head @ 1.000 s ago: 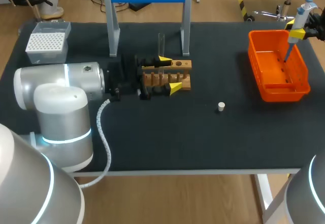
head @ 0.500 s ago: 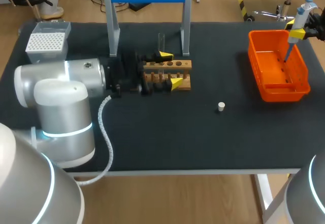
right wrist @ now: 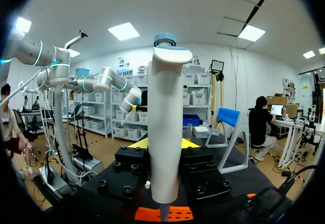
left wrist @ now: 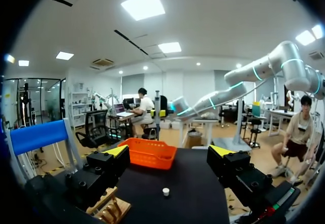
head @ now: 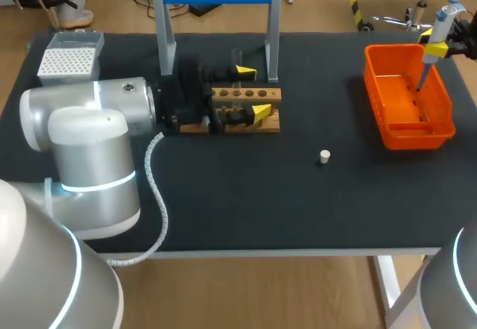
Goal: Invert the test tube, pick up the pipette, mount the tip to pipette, aspirate from beaker and dispense into the tube, eject the tip, return the pipette, and cap with the stopper.
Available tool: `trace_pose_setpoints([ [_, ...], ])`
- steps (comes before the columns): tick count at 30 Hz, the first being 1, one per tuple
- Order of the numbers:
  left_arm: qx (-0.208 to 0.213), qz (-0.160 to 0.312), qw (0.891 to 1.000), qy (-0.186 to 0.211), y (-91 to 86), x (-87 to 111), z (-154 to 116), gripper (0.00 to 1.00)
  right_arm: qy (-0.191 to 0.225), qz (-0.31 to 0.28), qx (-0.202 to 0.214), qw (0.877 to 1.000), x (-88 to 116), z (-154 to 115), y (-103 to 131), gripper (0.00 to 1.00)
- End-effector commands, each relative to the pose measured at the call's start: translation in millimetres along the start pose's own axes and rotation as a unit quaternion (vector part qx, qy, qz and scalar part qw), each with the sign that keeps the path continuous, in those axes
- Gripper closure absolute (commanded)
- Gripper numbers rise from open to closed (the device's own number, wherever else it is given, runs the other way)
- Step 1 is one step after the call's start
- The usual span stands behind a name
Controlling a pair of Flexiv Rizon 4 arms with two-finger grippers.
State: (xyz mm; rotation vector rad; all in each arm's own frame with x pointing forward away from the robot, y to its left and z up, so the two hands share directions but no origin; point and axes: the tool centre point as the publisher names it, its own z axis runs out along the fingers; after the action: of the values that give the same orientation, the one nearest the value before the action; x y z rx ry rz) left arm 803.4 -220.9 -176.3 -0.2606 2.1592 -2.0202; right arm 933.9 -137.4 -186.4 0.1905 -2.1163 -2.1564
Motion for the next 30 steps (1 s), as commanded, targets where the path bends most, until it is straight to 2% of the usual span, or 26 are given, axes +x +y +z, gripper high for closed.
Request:
trace_pose_setpoints([
  [1, -0.004, -0.002, 1.000, 0.005, -1.9, -2.1, 1.5, 0.00, 0.002, 0.000, 0.001, 1.000, -0.9, -1.3, 0.7, 1.00],
  [30, -0.009, -0.008, 1.000, 0.004, -1.3, 0.2, 1.1, 0.00, 0.002, 0.000, 0.001, 1.000, -0.9, -1.3, 0.7, 1.00],
])
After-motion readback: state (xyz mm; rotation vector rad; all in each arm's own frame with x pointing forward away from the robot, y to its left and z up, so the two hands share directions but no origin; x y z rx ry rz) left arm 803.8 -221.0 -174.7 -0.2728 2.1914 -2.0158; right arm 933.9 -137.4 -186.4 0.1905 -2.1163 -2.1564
